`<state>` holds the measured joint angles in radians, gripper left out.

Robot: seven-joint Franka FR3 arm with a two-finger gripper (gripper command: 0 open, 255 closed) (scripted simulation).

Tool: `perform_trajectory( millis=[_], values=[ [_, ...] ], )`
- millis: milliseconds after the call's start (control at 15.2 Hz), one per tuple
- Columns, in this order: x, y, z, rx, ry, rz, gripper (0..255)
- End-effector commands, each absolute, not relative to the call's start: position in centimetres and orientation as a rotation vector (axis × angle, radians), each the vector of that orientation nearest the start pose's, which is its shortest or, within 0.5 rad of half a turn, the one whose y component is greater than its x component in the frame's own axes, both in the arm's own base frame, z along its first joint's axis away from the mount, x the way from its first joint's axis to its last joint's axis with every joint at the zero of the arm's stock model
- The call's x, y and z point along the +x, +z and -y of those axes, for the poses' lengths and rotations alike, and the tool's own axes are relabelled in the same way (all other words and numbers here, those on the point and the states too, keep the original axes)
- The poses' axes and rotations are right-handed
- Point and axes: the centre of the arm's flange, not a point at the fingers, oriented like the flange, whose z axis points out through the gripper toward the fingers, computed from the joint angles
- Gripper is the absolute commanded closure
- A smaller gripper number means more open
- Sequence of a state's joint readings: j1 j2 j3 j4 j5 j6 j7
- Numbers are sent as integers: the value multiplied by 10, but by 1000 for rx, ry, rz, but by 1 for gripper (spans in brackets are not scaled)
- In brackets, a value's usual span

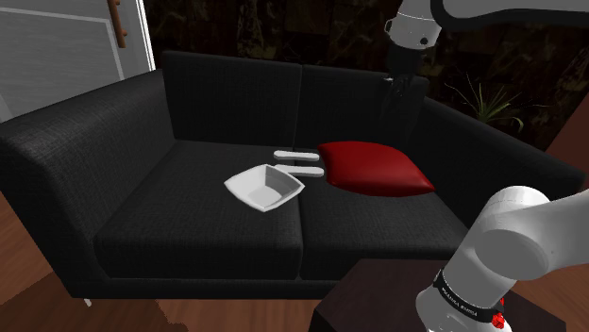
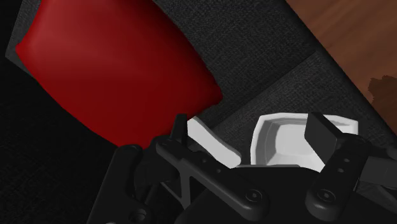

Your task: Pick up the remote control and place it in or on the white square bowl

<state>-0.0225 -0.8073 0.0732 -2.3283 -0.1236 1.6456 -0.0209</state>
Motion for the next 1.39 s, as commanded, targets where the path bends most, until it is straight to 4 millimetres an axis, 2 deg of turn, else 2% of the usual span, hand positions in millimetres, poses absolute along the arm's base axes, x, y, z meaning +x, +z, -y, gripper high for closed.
perform_trajectory(
  millis=[0, 660, 1320],
  values=[
    [309, 618, -11, -3310, -206, 89, 0],
    [402, 536, 46, -3235, -146, 434, 0],
    [501, 448, 81, -3123, -87, 762, 0]
  ],
)
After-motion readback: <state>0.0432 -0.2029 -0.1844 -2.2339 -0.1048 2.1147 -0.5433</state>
